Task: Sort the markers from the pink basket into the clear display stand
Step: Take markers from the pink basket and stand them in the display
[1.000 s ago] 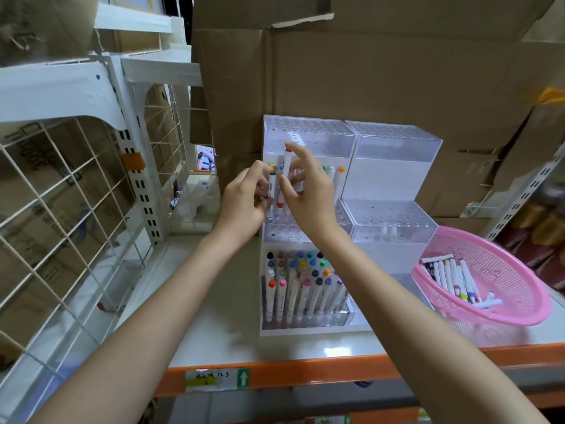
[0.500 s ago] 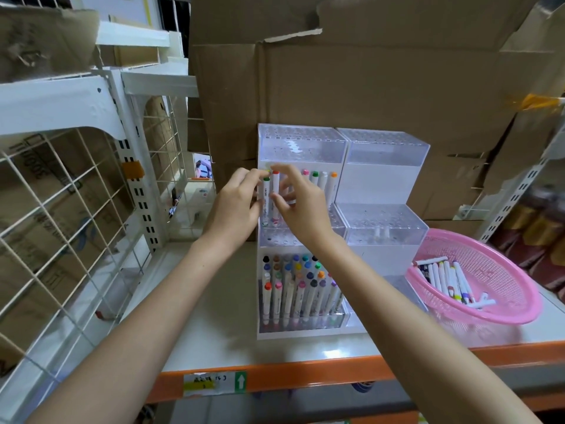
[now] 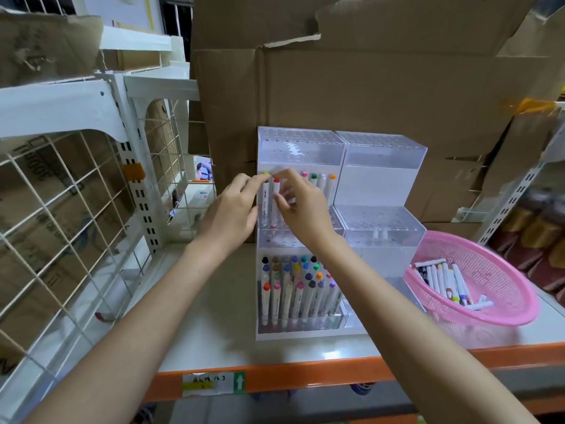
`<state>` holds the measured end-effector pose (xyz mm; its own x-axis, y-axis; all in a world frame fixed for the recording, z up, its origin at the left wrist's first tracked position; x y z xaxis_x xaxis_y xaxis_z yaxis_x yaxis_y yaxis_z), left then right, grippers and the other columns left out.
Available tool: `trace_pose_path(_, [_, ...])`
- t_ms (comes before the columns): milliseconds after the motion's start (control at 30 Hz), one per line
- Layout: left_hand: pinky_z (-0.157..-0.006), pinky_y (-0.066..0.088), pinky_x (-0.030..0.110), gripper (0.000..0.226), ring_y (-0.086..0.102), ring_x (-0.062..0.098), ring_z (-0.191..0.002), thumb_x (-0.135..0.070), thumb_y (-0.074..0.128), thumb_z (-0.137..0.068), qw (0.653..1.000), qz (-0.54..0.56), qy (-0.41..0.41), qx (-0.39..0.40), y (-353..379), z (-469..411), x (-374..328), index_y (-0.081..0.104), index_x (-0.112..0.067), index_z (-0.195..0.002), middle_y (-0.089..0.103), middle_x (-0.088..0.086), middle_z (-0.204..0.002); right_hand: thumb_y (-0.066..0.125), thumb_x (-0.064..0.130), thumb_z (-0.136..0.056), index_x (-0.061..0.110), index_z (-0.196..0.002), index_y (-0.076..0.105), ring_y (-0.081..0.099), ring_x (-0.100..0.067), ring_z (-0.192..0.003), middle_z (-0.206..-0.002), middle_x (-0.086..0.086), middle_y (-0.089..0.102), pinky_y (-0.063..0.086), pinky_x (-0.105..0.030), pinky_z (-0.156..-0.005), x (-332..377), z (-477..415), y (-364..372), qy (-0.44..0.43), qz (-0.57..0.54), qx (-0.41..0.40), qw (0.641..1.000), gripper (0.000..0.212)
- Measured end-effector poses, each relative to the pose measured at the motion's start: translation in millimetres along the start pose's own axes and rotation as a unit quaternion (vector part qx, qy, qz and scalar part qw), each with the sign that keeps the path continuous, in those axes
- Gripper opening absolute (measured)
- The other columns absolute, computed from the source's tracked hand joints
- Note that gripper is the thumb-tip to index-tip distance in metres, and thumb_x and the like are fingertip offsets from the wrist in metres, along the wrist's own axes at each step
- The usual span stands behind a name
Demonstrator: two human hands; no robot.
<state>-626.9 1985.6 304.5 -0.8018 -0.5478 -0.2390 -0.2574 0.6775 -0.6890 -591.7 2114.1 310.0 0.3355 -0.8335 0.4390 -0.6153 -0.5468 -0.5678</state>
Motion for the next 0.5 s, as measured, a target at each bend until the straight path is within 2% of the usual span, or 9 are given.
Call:
trace_pose_path(233, [-0.065, 0.053, 0.038, 0.058, 0.058, 0.025, -0.091, -0.001, 0.064, -0.082, 1.000, -0.019, -0.009, 0.013, -0.7, 0.6, -3.3, 0.046, -0.014, -0.135, 0.053, 0.008, -0.106, 0.064, 0.010, -0.090, 0.014, -0.116, 0.054, 0.060, -0.017, -0.075, -0.084, 0.000, 0.058, 0.057, -0.034, -0.073, 1.7, -1.9, -1.3, 0.010, 0.015, 0.013, 1.000, 0.028])
trace_pose_path(333, [-0.064, 0.052, 0.041, 0.058, 0.056, 0.026, -0.094, -0.008, 0.064, -0.083, 0.998, -0.045, -0.022, 0.023, -2.7, -0.3, -4.2, 0.045, -0.016, -0.137, 0.051, 0.007, -0.110, 0.064, 0.012, -0.090, 0.017, -0.122, 0.053, 0.059, -0.015, -0.078, -0.088, 0.000, 0.059, 0.055, -0.031, -0.074, 2.4, -1.2, -2.7, 0.010, 0.028, 0.033, 0.999, 0.035])
trace_pose_path(400, [-0.074, 0.053, 0.043, 0.060, 0.054, 0.027, -0.102, -0.016, 0.066, -0.082, 0.997, -0.072, -0.022, 0.027, -4.5, -1.0, -7.2, 0.044, -0.016, -0.138, 0.052, 0.007, -0.115, 0.063, 0.016, -0.091, 0.019, -0.128, 0.050, 0.056, -0.013, -0.080, -0.094, -0.001, 0.060, 0.052, -0.027, -0.072, 2.2, 0.1, -6.6, 0.007, 0.032, 0.037, 0.999, 0.039])
trace_pose_path(500, [-0.095, 0.045, 0.043, 0.064, 0.050, 0.027, -0.116, -0.023, 0.070, -0.079, 0.994, -0.105, -0.029, 0.022, -4.9, -3.6, -18.0, 0.044, -0.015, -0.137, 0.051, 0.007, -0.125, 0.060, 0.020, -0.093, 0.017, -0.129, 0.051, 0.053, -0.012, -0.081, -0.102, -0.003, 0.061, 0.046, -0.024, -0.069, 0.9, 2.9, -18.2, -0.005, 0.043, 0.031, 0.999, 0.037])
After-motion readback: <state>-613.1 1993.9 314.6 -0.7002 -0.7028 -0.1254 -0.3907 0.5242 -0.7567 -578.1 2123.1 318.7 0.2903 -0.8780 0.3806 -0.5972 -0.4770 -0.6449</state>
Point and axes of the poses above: each hand's wrist, its own z-axis away from the middle knuckle, its own y-axis out of the palm, x = y × z, the point moved 5 cm from there along -z, towards the middle knuckle
